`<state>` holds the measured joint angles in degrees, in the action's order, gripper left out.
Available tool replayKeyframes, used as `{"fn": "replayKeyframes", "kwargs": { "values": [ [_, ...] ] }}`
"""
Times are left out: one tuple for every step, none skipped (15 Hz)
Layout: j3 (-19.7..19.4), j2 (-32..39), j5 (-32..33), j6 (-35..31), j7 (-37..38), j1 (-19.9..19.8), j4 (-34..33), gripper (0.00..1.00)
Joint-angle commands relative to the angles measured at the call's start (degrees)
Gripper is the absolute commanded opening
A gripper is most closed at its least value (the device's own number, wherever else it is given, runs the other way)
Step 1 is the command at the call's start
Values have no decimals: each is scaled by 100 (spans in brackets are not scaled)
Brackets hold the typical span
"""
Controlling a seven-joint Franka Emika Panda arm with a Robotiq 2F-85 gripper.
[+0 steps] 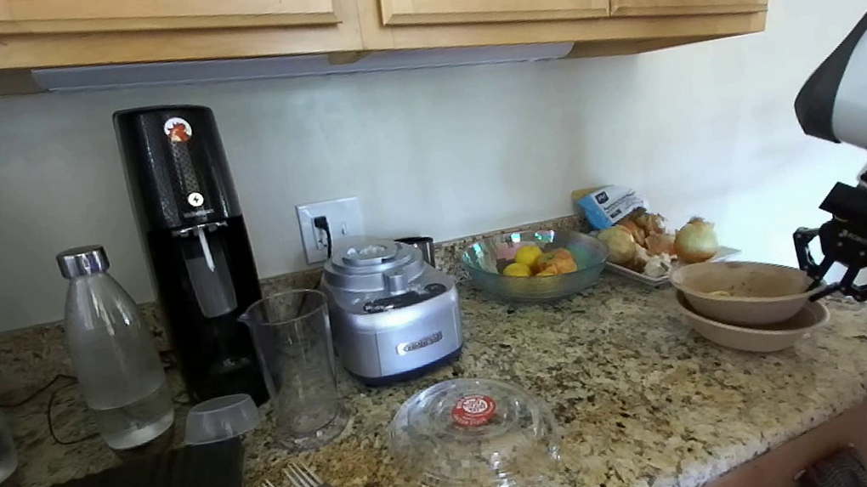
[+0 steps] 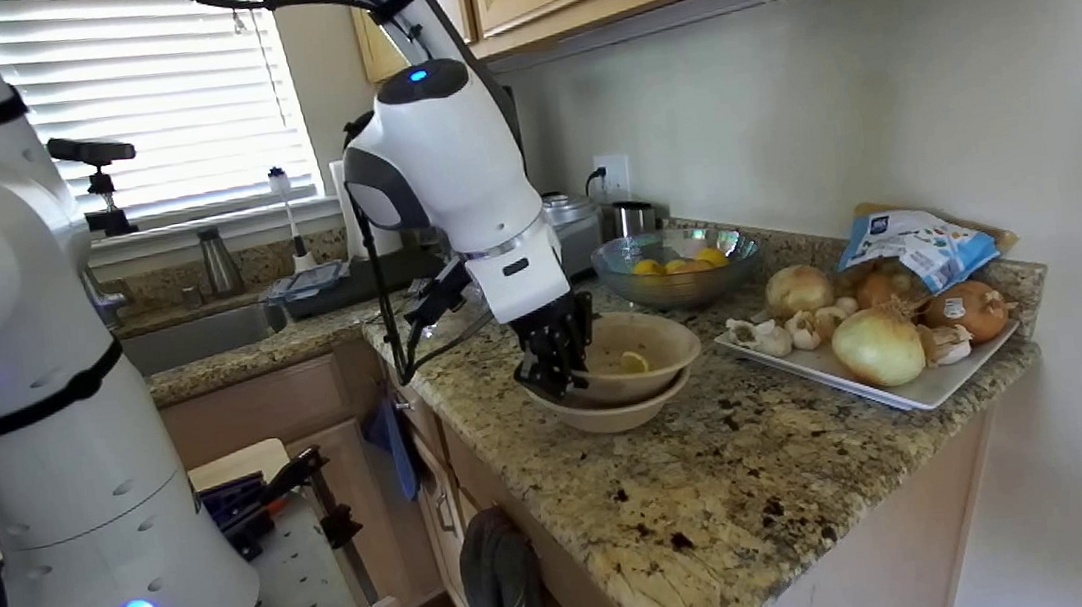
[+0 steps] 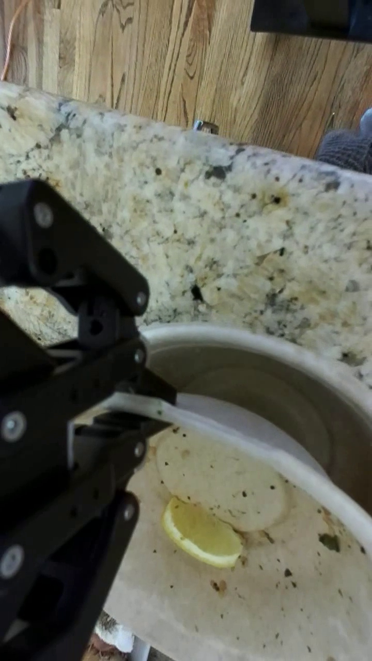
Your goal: Put the left plate on the right plate
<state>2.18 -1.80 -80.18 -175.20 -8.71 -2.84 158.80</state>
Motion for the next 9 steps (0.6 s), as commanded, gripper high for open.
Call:
{"fn": "replayKeyframes", "kwargs": {
  "values": [
    [8,-17,-650,-42,-700,4,23,3],
    [22,-1,-815,-62,-857,17,24,3],
    [34,27,-967,-83,-1009,25,26,3],
    [45,101,-1092,-68,-1144,30,25,3],
    [56,145,-1232,-64,-1271,33,19,3],
    [65,170,-1392,-54,-1423,40,10,3],
    [75,178,-1529,-16,-1564,46,14,3],
    [85,184,-1667,19,-1717,51,11,3],
    [96,141,-1806,-8,-1857,66,38,3]
  ]
}}
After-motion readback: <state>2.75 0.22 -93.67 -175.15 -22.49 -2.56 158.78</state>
